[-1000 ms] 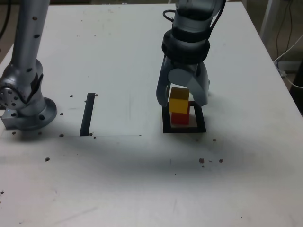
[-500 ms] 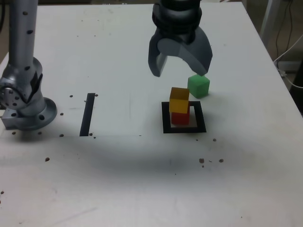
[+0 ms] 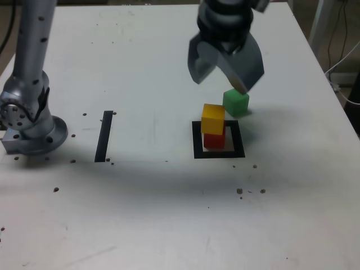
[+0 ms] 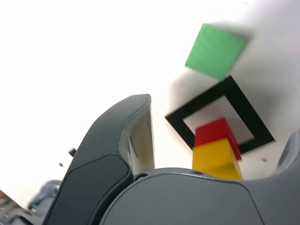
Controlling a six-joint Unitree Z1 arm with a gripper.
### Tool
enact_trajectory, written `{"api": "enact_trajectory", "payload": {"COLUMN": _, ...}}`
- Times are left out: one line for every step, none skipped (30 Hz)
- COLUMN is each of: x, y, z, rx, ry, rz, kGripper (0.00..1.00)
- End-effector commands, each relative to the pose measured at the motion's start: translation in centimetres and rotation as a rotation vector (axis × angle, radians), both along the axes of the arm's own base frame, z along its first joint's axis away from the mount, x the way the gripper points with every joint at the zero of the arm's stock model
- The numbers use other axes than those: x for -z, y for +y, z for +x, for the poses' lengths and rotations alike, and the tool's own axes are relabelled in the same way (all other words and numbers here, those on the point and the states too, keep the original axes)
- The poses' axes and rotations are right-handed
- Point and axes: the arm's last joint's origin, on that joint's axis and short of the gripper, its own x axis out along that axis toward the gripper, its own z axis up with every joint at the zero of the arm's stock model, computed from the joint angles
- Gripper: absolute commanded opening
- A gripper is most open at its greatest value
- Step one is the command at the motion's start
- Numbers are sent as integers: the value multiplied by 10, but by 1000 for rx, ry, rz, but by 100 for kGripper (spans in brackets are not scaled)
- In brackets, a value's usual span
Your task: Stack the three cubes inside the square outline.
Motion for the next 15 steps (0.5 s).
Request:
{"api": "enact_trajectory", "payload": {"x": 15, "y": 4, "z": 10, "rx": 5, "ry": 23, "rz": 13, "kGripper": 98}}
{"api": "enact_trajectory", "payload": {"x": 21, "y": 6, "z": 13, "rx": 9, "ry": 30, "rz": 18, "kGripper": 97}}
{"api": "enact_trajectory", "payload": {"x": 27, "y": 7, "z": 17, "rx": 14, "ry": 37, "rz": 21, "kGripper": 97}}
{"api": "enact_trajectory", "payload": {"x": 32, "y": 8, "z": 21, "rx": 18, "ry": 42, "rz": 23, "kGripper": 97}}
{"api": "enact_trajectory", "payload": {"x": 37, "y": 9, "z": 24, "rx": 23, "ry": 47, "rz": 23, "kGripper": 97}}
{"api": "enact_trajectory", "payload": {"x": 41, "y": 10, "z": 27, "rx": 28, "ry": 50, "rz": 23, "kGripper": 96}}
{"api": "enact_trajectory", "payload": {"x": 44, "y": 10, "z": 30, "rx": 33, "ry": 53, "rz": 24, "kGripper": 96}}
{"api": "enact_trajectory", "payload": {"x": 47, "y": 10, "z": 32, "rx": 36, "ry": 56, "rz": 24, "kGripper": 95}}
{"api": "enact_trajectory", "payload": {"x": 49, "y": 10, "z": 34, "rx": 38, "ry": 59, "rz": 23, "kGripper": 94}}
{"api": "enact_trajectory", "payload": {"x": 51, "y": 10, "z": 35, "rx": 39, "ry": 63, "rz": 23, "kGripper": 93}}
{"api": "enact_trajectory", "payload": {"x": 53, "y": 10, "z": 36, "rx": 40, "ry": 65, "rz": 23, "kGripper": 93}}
{"api": "enact_trajectory", "payload": {"x": 54, "y": 10, "z": 36, "rx": 41, "ry": 68, "rz": 22, "kGripper": 91}}
{"api": "enact_trajectory", "payload": {"x": 56, "y": 10, "z": 36, "rx": 42, "ry": 71, "rz": 22, "kGripper": 90}}
{"api": "enact_trajectory", "payload": {"x": 57, "y": 10, "z": 37, "rx": 43, "ry": 74, "rz": 22, "kGripper": 88}}
{"api": "enact_trajectory", "payload": {"x": 58, "y": 10, "z": 37, "rx": 44, "ry": 75, "rz": 22, "kGripper": 87}}
